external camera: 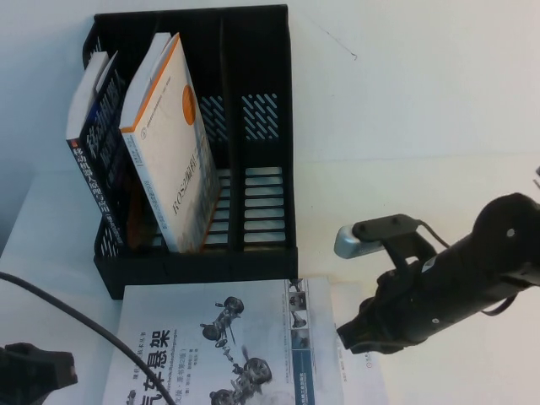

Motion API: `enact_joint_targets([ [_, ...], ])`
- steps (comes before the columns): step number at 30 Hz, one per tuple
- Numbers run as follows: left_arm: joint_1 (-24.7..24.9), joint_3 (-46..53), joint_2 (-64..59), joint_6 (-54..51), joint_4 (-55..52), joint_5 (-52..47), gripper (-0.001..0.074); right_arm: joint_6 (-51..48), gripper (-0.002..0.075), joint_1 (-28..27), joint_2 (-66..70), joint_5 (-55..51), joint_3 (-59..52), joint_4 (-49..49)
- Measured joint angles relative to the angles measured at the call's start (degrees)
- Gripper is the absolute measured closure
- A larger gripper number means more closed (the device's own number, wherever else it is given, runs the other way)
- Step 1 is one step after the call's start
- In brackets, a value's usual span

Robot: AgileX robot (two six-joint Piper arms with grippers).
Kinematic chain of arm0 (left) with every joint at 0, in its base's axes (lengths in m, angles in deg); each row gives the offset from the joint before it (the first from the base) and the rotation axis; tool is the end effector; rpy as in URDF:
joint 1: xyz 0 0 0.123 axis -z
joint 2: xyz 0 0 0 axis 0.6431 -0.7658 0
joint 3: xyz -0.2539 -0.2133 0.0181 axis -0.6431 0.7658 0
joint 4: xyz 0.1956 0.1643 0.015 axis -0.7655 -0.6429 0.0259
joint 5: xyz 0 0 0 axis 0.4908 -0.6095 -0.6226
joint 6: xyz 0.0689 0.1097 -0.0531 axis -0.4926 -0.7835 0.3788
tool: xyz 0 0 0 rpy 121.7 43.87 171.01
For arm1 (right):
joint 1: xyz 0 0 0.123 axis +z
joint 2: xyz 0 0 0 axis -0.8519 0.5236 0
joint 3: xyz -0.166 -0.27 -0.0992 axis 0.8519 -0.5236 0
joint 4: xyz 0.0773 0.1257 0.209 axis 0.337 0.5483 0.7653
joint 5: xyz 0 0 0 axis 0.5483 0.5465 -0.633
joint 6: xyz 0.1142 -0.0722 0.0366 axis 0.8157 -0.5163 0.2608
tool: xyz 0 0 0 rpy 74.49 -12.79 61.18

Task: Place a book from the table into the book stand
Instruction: Push book with right arm

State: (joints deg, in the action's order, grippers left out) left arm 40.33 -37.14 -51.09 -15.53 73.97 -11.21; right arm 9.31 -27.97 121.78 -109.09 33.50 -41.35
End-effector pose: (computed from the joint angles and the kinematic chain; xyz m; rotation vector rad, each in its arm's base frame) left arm 0.1442 -0.0511 0.2480 -0.1264 2.4089 -0.5615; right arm 0.2853 0.2183 0.1850 -0.6388 2.6554 0.6264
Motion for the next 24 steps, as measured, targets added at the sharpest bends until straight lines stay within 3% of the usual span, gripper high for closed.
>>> enact_joint_targets([
  [15,-0.3,-4.9,-13.3,-7.4,9.0,0.0,0.0738,0.5,0.0718,1.5,9.4,1.8,2.9,-2.0],
  [19,-3.8,-7.8,-15.1,-11.9,14.3,-4.4,0.0738,0.6,0.0718,3.0,10.5,2.0,4.5,-2.4],
  [24,-12.2,-8.8,-16.1,-17.2,18.5,-11.0,0.0738,1.5,0.0718,4.2,11.6,1.8,6.3,-2.8],
])
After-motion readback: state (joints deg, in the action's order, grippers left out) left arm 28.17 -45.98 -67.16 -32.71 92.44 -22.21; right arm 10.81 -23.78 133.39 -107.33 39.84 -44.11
